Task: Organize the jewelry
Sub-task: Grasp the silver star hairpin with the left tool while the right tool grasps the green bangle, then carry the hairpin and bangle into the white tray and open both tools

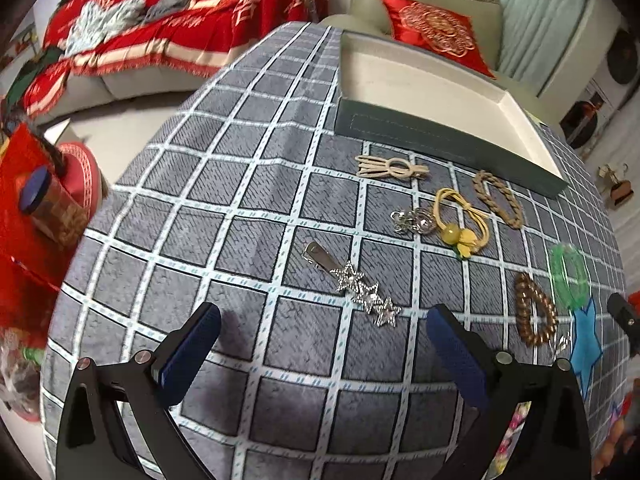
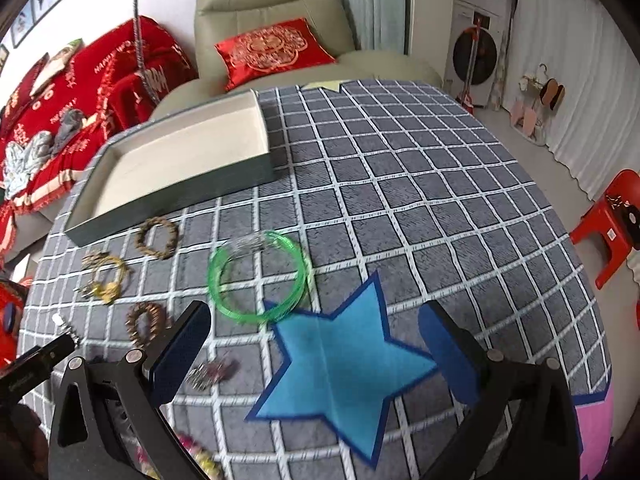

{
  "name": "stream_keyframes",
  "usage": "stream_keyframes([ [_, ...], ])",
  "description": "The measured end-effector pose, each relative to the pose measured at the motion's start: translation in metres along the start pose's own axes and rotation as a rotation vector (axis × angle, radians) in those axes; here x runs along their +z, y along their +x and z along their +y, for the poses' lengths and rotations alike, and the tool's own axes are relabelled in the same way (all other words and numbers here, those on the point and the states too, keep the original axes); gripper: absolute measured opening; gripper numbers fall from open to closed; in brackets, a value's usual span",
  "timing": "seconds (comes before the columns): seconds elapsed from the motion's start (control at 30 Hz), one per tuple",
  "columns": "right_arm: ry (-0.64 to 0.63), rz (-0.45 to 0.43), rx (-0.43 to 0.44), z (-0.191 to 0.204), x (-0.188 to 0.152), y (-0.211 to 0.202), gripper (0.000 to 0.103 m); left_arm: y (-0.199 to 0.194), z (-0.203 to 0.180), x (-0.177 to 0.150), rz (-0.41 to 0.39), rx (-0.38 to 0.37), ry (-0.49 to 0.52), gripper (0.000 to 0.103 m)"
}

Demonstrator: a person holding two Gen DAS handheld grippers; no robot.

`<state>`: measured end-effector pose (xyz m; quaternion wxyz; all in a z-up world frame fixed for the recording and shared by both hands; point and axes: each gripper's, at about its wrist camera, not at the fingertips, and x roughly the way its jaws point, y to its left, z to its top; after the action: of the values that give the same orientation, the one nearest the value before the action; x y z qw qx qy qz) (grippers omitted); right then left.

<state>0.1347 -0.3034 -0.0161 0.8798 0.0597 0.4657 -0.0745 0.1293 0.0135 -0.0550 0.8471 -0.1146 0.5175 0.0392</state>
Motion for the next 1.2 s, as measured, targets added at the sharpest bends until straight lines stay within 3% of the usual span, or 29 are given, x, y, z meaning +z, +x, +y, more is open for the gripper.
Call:
stream_keyframes([
  [0.2,-0.002,0.049,-0.015,0.002,0.008,0.026,0.103,0.007,-0.007,0.007,-0.009,0.042,-0.002,0.103],
  [0.33,-0.012,0.083,-0.01,0.005,0.008,0.039,0.095,0.011,-0.014,0.008,-0.036,0.088,0.049,0.098],
  [0.4,-0.014,0.105,-0.005,0.006,0.006,0.045,0.081,0.009,-0.015,0.007,-0.053,0.083,0.065,0.088],
  [0.47,-0.039,0.096,-0.022,0.009,0.006,0.045,0.077,0.008,-0.016,0.008,-0.059,0.075,0.08,0.081],
  [0.53,-0.048,0.094,-0.019,0.012,0.005,0.045,0.071,0.006,-0.017,0.007,-0.077,0.066,0.11,0.065],
  [0.57,-0.05,0.092,-0.018,0.012,0.004,0.044,0.067,0.006,-0.018,0.008,-0.085,0.063,0.124,0.051],
  [0.63,-0.055,0.088,-0.019,0.013,0.005,0.041,0.045,0.005,-0.02,0.009,-0.092,0.043,0.159,0.039],
  [0.67,-0.056,0.088,-0.013,0.013,0.005,0.041,0.038,0.005,-0.02,0.009,-0.095,0.026,0.181,0.039],
  [0.73,-0.056,0.091,0.001,0.013,0.006,0.039,0.012,0.003,-0.018,0.007,-0.098,-0.02,0.194,0.039],
  [0.93,0.012,0.084,0.061,0.004,0.005,0.032,0.008,-0.007,-0.008,0.009,-0.093,-0.139,0.221,0.039],
  [1.2,-0.002,0.051,0.114,0.01,0.019,0.009,0.008,-0.028,-0.006,0.023,-0.129,-0.199,0.257,0.039],
])
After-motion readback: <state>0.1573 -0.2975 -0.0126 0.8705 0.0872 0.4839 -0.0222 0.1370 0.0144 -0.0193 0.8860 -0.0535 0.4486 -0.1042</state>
